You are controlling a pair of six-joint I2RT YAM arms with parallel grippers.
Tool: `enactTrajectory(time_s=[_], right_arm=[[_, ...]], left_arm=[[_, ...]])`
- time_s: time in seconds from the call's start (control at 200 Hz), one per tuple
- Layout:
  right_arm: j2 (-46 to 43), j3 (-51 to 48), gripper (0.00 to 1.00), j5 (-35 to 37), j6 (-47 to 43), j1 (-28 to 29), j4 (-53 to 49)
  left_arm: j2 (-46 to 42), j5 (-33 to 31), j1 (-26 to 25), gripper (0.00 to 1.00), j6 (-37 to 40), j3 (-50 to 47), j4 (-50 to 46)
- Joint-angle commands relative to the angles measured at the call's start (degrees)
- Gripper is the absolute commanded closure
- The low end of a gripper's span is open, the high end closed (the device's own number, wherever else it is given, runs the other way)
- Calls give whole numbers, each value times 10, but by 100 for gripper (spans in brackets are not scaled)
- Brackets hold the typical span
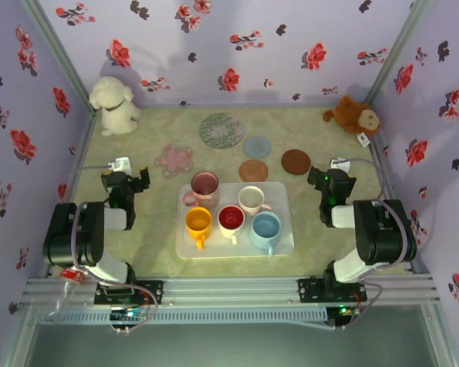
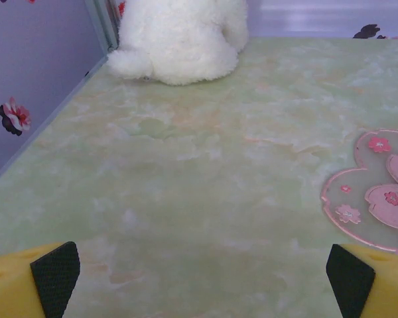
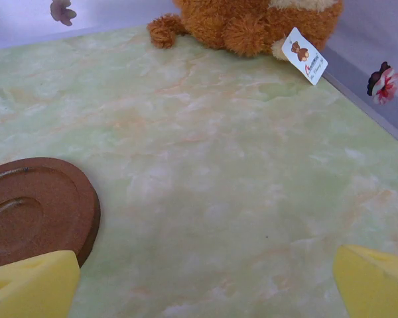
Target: Place the cup by the coaster
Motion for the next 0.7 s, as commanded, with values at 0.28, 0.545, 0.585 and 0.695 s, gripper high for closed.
enactTrajectory(time_s=[0.28, 0.545, 0.585, 0.695], right_arm=[[-2, 6, 1, -5, -6, -1, 13], [-2, 4, 1, -4, -5, -1, 15], [-2, 5, 1, -5, -5, -1, 16], [-2, 4, 1, -6, -5, -1, 16]], left_arm=[[2, 21, -4, 1, 13, 9, 5], [2, 21, -4, 1, 11, 9, 5], [2, 21, -4, 1, 12, 9, 4], [2, 23, 0, 1, 7, 10, 2]])
